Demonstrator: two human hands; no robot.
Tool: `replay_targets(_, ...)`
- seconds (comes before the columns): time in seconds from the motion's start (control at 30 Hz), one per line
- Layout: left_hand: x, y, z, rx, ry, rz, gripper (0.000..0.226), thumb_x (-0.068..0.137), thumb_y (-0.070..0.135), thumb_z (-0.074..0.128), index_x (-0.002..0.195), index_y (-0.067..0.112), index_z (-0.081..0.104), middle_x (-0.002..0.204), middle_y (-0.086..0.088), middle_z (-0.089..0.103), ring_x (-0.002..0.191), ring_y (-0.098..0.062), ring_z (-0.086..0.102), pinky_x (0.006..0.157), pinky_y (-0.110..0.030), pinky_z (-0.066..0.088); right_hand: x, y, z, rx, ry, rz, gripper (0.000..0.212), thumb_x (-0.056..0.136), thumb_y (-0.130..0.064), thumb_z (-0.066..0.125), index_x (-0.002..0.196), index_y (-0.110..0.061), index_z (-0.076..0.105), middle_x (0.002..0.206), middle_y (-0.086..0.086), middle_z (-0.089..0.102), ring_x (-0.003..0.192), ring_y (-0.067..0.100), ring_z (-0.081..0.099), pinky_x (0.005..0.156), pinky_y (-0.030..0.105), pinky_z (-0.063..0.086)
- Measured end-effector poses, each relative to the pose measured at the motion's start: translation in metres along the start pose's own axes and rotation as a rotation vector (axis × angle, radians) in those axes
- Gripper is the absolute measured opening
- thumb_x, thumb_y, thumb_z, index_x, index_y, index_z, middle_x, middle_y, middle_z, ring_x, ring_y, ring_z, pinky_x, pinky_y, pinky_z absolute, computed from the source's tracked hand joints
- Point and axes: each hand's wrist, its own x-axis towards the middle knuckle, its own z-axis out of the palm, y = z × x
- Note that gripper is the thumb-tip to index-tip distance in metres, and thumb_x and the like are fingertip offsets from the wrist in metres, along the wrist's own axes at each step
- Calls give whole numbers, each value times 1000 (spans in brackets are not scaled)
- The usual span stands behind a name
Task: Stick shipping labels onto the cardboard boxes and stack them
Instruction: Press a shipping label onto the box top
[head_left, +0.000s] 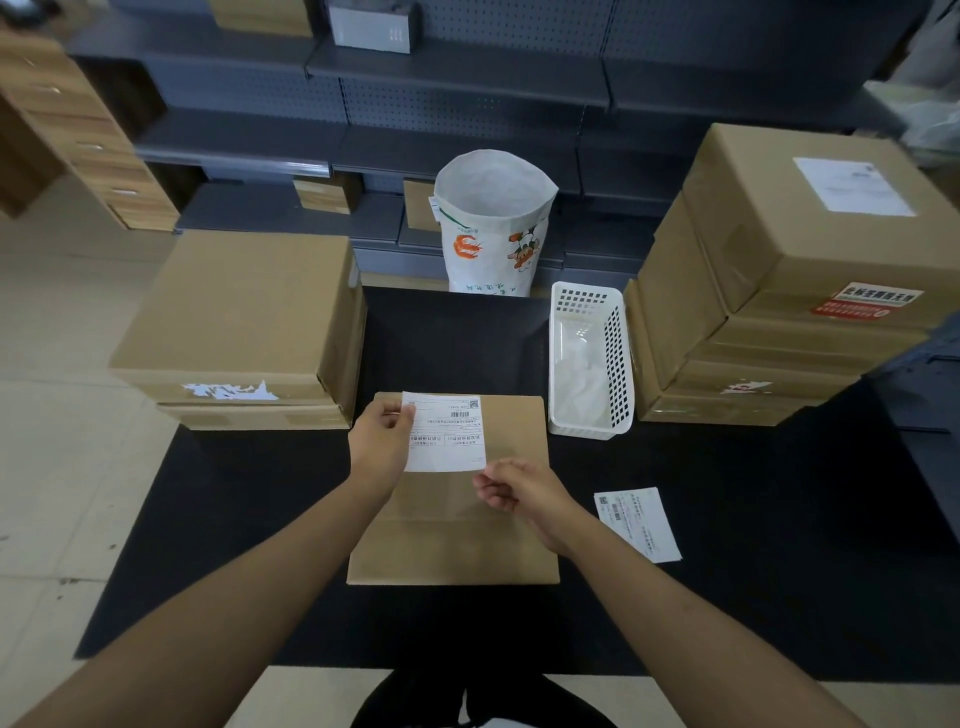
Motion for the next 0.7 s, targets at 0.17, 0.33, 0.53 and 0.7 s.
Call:
replay_targets(0.17,0,0,-3,18,0,-6,10,94,32,57,88,25,56,83,7,63,76,-7,60,60,-23,46,1,0,1,-9,-13,1,13,95,-13,56,93,-7,67,87,6,71,82,17,64,77,27,51)
replay_targets(0.33,4,-3,-5,48,-19,-48,11,94,33,56,95,22,57,93,1,65,79,-8,59,65,-25,49,0,-1,2,-1,-19,-9,13,95,-13,57,96,-6,68,87,5,71,83,17,63,86,31,51)
replay_targets(0.53,0,2,-8,217,-108,-25,58,93,30,58,143,16,33,132,-8,53,119,-26,52,90,-35,47,-1,-9,8,13,21,-65,16,95,-15,55,97,-6,68,85,3,70,79,12,61,76,24,50)
replay_targets(0.7,-19,14,-8,376,-230,523,38,91,22,62,128,16,55,128,-1,56,119,-18,49,101,-30,37,1,-14,14,-41,83,-118,17,97,-18,53,94,-12,68,84,0,69,77,9,60,73,18,49)
